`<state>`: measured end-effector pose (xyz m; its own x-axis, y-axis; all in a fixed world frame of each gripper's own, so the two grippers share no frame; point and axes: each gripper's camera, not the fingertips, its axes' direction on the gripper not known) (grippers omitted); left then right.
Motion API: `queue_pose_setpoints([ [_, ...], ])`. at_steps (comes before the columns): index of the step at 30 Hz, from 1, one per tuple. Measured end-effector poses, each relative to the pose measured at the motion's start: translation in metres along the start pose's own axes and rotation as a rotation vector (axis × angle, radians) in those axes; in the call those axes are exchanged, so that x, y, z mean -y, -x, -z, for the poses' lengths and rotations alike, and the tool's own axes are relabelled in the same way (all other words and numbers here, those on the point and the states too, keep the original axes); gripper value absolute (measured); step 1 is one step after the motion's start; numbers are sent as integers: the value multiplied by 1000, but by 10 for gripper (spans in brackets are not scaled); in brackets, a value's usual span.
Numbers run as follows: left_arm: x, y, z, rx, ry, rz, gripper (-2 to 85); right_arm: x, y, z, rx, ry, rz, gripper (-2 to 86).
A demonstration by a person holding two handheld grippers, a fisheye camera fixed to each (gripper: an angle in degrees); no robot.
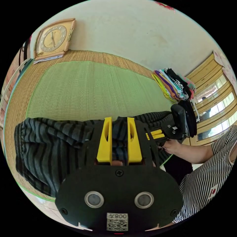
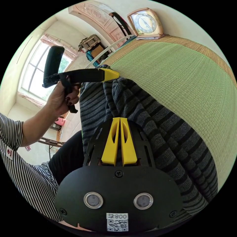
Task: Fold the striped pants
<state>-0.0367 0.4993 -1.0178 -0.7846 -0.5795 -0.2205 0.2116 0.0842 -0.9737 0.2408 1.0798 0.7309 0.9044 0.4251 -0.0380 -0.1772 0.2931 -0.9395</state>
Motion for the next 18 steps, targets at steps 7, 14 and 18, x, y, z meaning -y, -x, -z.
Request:
queue_pose_setpoints([
  [7,20,27,-21,-37,173,-56,49,14,2,3,20,-5,-8,2],
  [14,32,44,12,-67,8,-34,27,23,22,53,-6,-154,35,1],
  [18,48,55,11,-80,10,-26,24,35,37,70,-85,-209,86,0],
])
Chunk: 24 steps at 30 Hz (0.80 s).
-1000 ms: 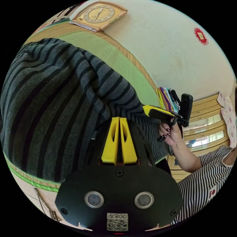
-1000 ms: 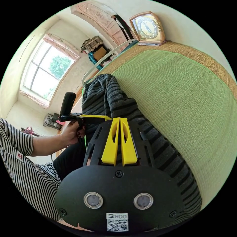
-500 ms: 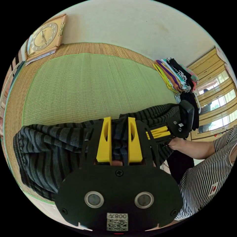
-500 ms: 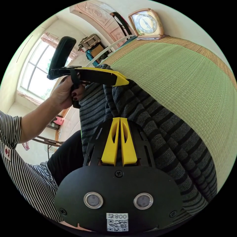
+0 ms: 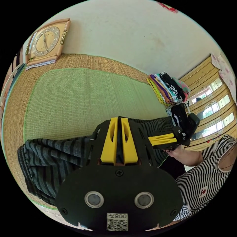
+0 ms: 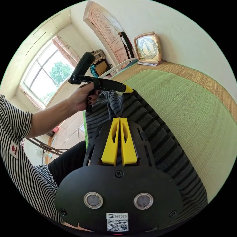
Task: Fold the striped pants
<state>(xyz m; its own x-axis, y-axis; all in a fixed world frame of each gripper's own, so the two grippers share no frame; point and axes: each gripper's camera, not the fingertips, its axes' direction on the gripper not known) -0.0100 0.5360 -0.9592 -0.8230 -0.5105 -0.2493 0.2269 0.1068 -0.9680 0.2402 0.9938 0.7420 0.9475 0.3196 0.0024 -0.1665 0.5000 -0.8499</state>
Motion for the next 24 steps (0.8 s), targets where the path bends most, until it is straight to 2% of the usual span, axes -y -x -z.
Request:
queue_pose_setpoints([
  [5,21,19,-13,22,64,18,22,18,-7,-9,-78,40,1,1],
  [8,25,29,-20,34,87,29,21,26,-22,-25,-87,142,-60,1],
  [13,21,46,-27,29,80,56,19,32,-32,-6,-75,55,-91,1],
  [21,17,70,-45,64,97,99,9,48,-64,-42,-55,201,-159,4],
  [24,12,77,-46,61,79,112,5,57,-65,-33,-28,151,-158,9],
])
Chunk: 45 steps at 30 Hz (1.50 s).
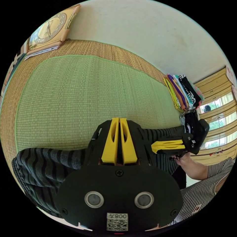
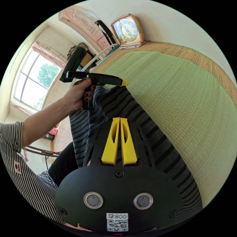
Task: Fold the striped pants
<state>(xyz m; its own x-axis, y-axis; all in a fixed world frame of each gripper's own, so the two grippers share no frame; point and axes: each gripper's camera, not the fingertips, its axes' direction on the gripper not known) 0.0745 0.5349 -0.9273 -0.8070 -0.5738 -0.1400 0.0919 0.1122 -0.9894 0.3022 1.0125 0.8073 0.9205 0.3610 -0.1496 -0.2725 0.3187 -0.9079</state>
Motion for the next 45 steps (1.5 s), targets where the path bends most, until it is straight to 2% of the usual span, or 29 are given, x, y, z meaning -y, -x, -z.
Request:
queue_pose_setpoints([
  [6,-22,14,10,-36,-41,-3,1,37,-3,16,-18,-108,32,64],
  [10,-42,20,21,-64,-81,-12,1,80,-4,-17,65,36,78,83],
  [13,-59,24,34,-82,-132,-30,1,96,3,-36,47,135,84,50],
  [17,-96,40,63,-82,-250,8,1,95,14,-29,22,112,120,25],
  [21,-128,66,68,40,-189,99,1,101,11,-7,44,10,80,14],
  [23,-149,87,67,78,-153,188,2,110,9,-15,-8,51,68,12],
  [26,-175,98,75,31,-182,242,2,121,0,-37,-35,143,16,9],
  [31,-214,95,87,-7,-182,199,6,110,2,1,-59,-15,-37,4],
  [35,-239,98,78,102,-61,207,3,83,36,13,36,-69,41,2],
  [37,-250,102,75,228,-18,232,2,61,69,-14,-18,49,105,2],
  [41,-284,117,85,183,-58,290,1,25,86,-70,-72,273,96,1],
  [43,-296,121,90,167,-71,325,0,11,81,-72,-28,214,46,1],
  [45,-303,122,96,178,-81,345,0,13,75,-72,25,250,1,1],
])
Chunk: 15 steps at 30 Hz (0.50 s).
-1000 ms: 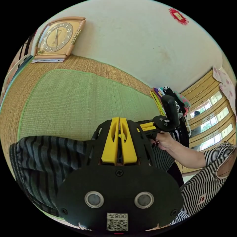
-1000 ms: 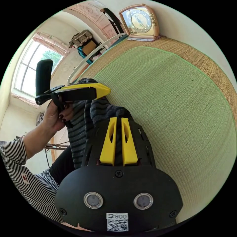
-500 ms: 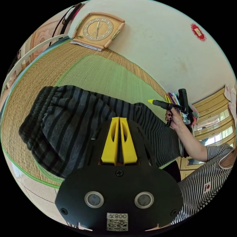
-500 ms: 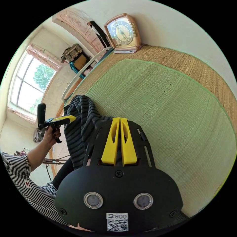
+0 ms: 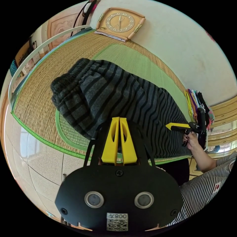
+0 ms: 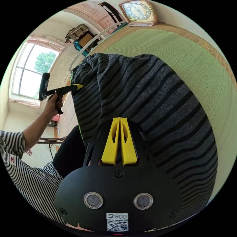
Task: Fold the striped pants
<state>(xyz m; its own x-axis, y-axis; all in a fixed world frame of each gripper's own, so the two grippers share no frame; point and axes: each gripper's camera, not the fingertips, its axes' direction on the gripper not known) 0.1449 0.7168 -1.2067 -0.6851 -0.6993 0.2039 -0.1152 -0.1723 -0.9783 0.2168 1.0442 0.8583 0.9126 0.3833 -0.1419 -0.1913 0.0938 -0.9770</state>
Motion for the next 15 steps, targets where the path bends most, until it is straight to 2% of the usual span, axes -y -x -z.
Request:
queue_pose_setpoints([
  [2,-3,2,15,5,-72,-8,0,1,3,13,-38,-40,13,1],
  [4,-4,7,24,59,-109,10,0,6,0,37,-168,-139,-12,1],
  [7,-10,27,17,175,-33,66,0,20,-25,46,-240,-159,-90,1],
  [8,-15,35,12,153,-15,82,0,23,-32,42,-258,-142,-109,1],
  [9,-19,40,11,128,-25,98,0,27,-48,33,-236,-88,-150,1],
  [12,-28,53,14,39,-75,169,0,21,-73,30,-72,-115,-230,0],
  [15,-31,50,18,35,-96,170,0,13,-61,35,-89,-159,-235,1],
])
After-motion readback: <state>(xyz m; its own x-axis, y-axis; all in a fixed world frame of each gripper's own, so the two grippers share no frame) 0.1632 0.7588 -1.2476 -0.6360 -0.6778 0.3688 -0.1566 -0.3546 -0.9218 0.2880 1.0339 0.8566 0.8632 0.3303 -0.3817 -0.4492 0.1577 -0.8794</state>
